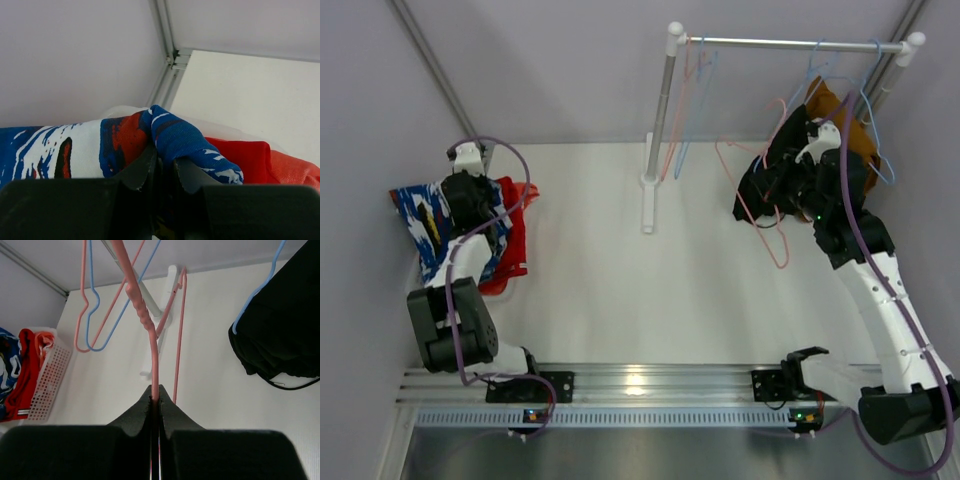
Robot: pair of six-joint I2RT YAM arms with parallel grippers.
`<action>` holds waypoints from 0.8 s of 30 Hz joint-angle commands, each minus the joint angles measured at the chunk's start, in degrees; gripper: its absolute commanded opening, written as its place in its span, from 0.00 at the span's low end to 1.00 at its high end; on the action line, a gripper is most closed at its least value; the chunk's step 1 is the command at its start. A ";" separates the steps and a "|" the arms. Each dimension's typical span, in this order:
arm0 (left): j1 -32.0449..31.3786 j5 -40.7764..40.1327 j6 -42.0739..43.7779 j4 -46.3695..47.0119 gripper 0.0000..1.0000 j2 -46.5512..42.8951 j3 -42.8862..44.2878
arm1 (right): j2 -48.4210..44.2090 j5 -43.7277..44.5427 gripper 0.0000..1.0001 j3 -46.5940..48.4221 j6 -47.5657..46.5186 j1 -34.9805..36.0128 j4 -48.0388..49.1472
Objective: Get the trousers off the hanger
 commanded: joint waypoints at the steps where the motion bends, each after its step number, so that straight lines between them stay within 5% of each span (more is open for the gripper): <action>1: -0.22 8.74 -4.27 -5.08 0.09 -1.24 4.15 | -2.93 0.45 0.00 3.46 -2.08 -0.62 0.51; 3: -0.22 11.72 -3.57 -11.22 0.18 -2.64 3.98 | -3.11 0.10 0.00 3.90 -2.26 -0.63 -0.10; 6: -0.13 17.34 -2.69 -17.91 0.48 -6.94 3.45 | -3.02 -0.34 0.00 4.60 -2.26 -0.63 -1.16; 7: -0.13 18.84 -2.51 -19.85 0.63 -8.43 3.71 | -3.02 -0.52 0.00 4.78 -2.35 -0.63 -1.33; 8: -0.13 20.16 -2.43 -21.27 0.99 -11.66 3.97 | -2.94 -0.52 0.00 4.96 -2.43 -0.63 -1.51; 16: -0.22 25.06 -10.86 -36.91 0.99 -25.58 19.06 | 0.13 -0.78 0.00 10.58 -1.82 -0.63 -3.01; 24: -0.22 27.20 -15.86 -42.46 0.99 -32.17 22.08 | 14.44 8.53 0.00 26.74 -0.76 -0.10 -6.00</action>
